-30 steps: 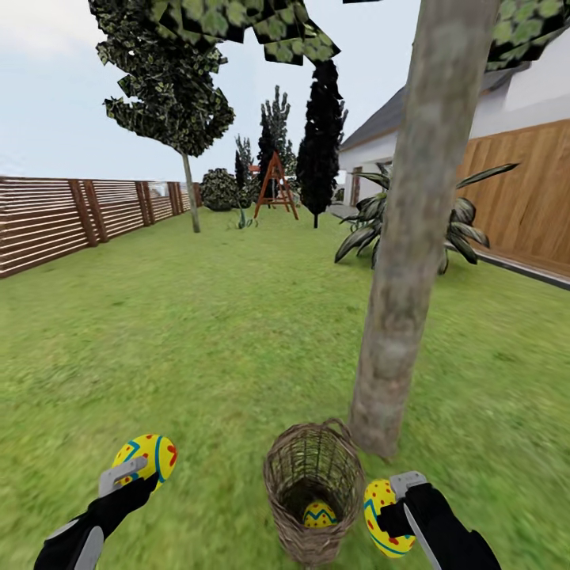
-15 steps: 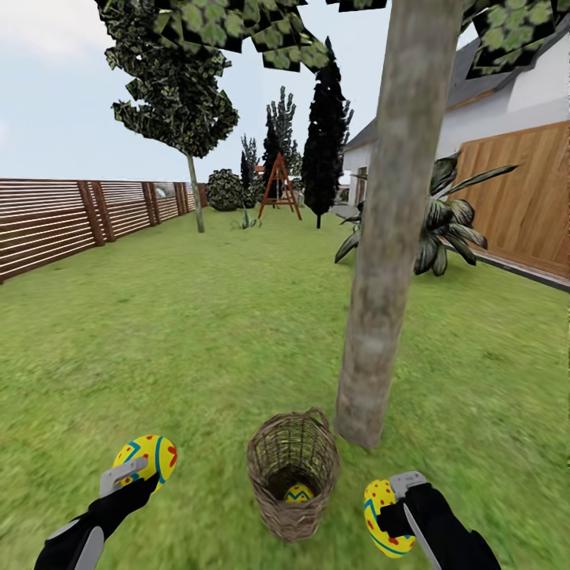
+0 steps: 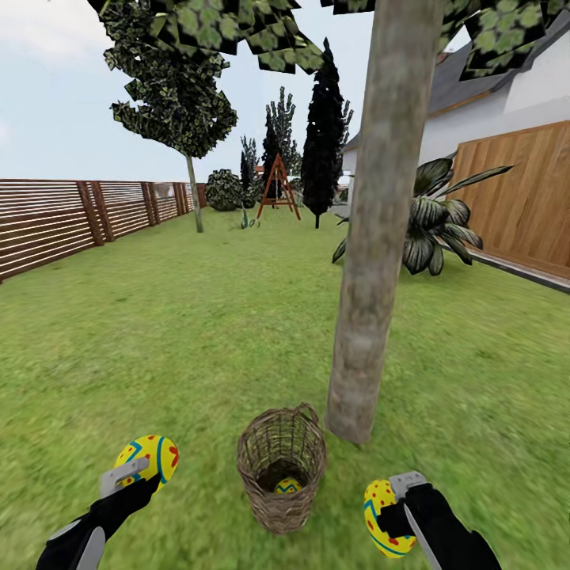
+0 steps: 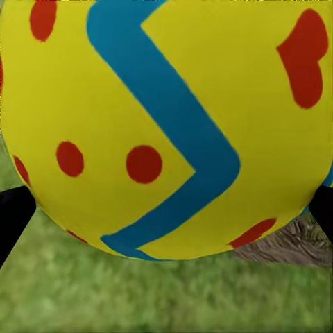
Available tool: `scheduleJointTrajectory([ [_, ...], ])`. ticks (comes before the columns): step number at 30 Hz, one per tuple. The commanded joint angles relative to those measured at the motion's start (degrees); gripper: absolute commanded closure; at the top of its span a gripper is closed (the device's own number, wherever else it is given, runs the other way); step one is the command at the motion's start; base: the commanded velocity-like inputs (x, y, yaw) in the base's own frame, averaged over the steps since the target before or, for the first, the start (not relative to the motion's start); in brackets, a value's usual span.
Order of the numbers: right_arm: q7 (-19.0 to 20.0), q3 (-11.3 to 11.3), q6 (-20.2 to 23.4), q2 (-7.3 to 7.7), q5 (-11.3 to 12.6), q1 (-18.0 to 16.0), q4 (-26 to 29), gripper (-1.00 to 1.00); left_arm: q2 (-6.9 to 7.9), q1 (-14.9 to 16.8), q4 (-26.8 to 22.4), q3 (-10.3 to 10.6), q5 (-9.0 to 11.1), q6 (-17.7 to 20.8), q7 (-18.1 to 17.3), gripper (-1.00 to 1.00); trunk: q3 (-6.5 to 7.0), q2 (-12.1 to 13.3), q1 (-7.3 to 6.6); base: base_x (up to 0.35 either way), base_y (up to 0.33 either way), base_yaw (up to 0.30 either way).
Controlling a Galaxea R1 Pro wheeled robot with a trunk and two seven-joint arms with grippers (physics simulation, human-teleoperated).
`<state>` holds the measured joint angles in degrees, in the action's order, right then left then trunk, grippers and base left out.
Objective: Take the three Easter eggs out of the wicker basket on the lawn in the garden, then place them on the lawn next to a single tree (choose any tree) so that all three eggs are next to the same tree and none are left in the basket.
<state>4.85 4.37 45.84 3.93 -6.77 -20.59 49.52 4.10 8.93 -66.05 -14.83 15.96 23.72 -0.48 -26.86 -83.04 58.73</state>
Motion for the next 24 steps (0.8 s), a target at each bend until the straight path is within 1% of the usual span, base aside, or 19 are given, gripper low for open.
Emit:
scheduleJointTrajectory([
  [1, 0.51, 0.12, 0.28, 0.04, -0.62, -0.05, 0.06, 1.00, -0.42, 0.03, -0.10, -0.05, 0.33, 0.37, -0.05, 1.00, -0.07, -0.03, 0.00, 0.085, -0.276, 0.000],
  [6, 0.50, 0.12, 0.30, 0.03, -0.62, -0.06, 0.08, 1.00, -0.81, 0.03, -0.13, -0.03, 0.30, 0.44, -0.05, 1.00, -0.07, -0.03, 0.00, 0.107, -0.311, 0.047],
  [9, 0.44, 0.12, 0.31, 0.03, -0.62, -0.06, 0.06, 1.00, -0.84, 0.03, -0.13, -0.03, 0.30, 0.45, 0.01, 1.00, -0.07, -0.03, 0.00, 0.037, -0.318, 0.266],
  [13, 0.44, 0.11, 0.31, 0.03, -0.62, -0.06, 0.05, 1.00, -1.51, 0.03, -0.04, -0.03, 0.14, 0.45, -0.05, 1.00, -0.07, -0.03, 0.00, 0.002, -0.322, 0.289],
  [24, 0.43, 0.11, 0.31, 0.08, -0.62, -0.04, 0.14, 1.00, -1.55, 0.03, -0.20, -0.03, 0.12, 0.45, -0.09, 1.00, -0.07, -0.03, 0.00, 0.000, -0.329, 0.290],
])
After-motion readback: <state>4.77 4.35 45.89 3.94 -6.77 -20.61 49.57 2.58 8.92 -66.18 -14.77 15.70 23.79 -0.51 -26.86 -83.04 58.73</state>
